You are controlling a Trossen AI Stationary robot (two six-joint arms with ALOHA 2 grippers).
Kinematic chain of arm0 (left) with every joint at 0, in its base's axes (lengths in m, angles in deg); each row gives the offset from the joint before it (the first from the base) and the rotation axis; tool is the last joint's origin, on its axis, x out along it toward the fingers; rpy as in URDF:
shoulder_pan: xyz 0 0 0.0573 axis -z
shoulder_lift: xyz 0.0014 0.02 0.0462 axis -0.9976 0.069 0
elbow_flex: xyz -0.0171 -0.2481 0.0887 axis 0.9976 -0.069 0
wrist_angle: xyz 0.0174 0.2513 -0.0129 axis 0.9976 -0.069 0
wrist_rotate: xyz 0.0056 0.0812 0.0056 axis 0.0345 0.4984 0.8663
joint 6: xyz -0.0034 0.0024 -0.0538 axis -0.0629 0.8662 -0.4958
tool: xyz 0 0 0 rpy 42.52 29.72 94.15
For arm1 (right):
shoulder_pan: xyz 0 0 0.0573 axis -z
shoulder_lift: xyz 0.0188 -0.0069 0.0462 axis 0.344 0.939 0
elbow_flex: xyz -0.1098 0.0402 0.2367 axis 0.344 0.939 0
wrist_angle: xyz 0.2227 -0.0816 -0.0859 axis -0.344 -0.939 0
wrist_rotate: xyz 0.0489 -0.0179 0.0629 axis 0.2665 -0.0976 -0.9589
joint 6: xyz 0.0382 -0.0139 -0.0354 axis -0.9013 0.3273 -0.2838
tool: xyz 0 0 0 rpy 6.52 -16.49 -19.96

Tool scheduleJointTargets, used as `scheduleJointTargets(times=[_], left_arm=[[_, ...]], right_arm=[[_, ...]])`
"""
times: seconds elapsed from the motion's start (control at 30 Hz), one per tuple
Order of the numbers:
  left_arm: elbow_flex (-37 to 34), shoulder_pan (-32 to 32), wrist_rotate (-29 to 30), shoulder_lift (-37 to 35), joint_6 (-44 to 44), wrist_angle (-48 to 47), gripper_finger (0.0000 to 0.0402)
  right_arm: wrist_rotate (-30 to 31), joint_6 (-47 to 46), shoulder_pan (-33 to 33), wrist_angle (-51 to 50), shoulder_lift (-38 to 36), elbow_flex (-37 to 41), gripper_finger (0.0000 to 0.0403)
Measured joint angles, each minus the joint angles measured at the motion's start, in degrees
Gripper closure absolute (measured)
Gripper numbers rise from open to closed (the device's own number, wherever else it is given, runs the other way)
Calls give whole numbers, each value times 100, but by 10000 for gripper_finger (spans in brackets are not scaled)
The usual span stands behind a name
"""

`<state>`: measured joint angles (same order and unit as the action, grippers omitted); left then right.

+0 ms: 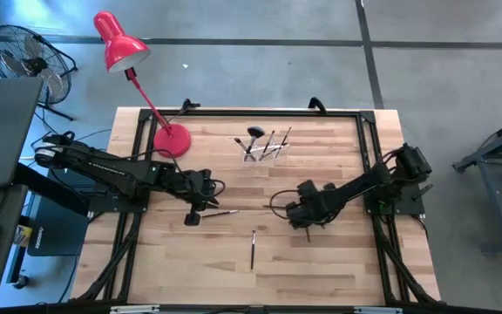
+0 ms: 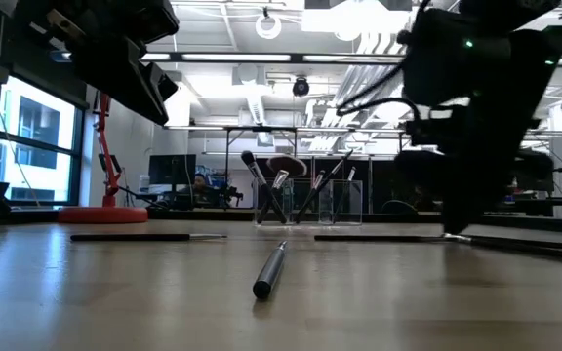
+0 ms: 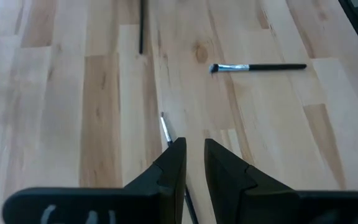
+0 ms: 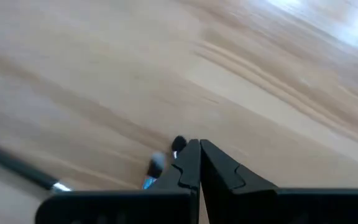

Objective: Put items in baskets/containers
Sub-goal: Adjust the eyeshadow brush on the table, then put the eyeshadow brush into the transparent organizer

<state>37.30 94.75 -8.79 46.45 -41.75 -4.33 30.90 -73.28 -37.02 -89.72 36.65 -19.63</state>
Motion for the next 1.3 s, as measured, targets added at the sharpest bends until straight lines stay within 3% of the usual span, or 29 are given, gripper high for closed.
scheduleJointTargets(times=[0.17,0.4,0.7,0.87,1.03,1.3], left_arm=[[0,-198,-84,0,1,-8,346],[0,-312,-171,0,0,-50,346],[0,-312,-98,0,-36,227,346],[0,-309,398,0,-503,486,346],[0,-309,774,0,-1252,709,346],[2,-307,1080,0,-2298,805,346]], right_arm=[[-64,1191,139,969,-7,-2,403],[-397,944,237,867,-180,-7,403],[-591,1008,266,544,-1144,-13,402],[-664,1191,352,644,-1362,-15,394],[-1514,2089,509,633,-1349,-15,371],[-2051,2606,574,642,-1346,-15,332]])
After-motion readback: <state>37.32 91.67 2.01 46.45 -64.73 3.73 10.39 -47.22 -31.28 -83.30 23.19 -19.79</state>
